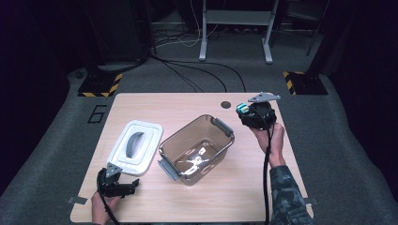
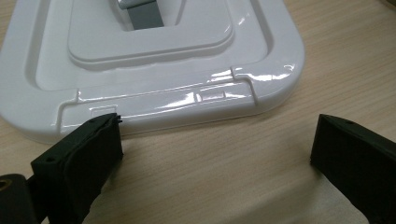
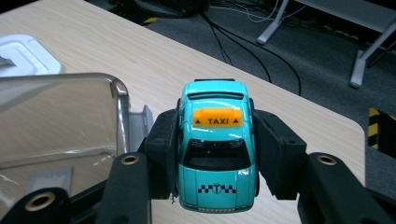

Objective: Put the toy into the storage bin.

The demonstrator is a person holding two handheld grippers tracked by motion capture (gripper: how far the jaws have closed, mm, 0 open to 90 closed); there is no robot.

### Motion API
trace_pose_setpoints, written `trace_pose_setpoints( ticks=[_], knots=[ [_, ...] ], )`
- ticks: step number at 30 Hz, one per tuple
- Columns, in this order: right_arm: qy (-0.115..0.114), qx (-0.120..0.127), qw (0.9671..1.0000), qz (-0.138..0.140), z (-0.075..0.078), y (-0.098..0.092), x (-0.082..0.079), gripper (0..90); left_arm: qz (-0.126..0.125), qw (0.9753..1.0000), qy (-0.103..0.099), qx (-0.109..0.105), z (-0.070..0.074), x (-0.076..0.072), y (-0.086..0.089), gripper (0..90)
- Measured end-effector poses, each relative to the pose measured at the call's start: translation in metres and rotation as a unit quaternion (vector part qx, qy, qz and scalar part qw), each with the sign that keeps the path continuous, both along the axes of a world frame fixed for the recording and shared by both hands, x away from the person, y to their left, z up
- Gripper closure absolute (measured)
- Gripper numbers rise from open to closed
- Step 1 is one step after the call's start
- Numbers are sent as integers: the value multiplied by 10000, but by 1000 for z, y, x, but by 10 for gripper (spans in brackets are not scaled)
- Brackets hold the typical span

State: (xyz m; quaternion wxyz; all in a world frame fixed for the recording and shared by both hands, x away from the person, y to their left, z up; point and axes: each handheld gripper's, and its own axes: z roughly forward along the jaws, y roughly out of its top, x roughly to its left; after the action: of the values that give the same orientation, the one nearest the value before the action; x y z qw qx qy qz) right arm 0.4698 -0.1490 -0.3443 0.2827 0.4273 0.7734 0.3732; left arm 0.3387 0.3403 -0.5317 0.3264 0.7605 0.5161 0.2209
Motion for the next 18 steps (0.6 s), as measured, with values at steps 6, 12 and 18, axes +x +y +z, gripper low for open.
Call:
trace_pose_setpoints(
  ticks=[6,12,18],
  knots=[
    [-51,21,9999,110,5,8,2,525,0,10000,1,0,0,0,0,16],
    [-71,60,9997,243,8,20,5,525,-1,10000,1,1,0,0,0,16],
    [-49,37,9992,386,11,32,7,525,0,10000,6,-2,0,0,0,16]
  ],
)
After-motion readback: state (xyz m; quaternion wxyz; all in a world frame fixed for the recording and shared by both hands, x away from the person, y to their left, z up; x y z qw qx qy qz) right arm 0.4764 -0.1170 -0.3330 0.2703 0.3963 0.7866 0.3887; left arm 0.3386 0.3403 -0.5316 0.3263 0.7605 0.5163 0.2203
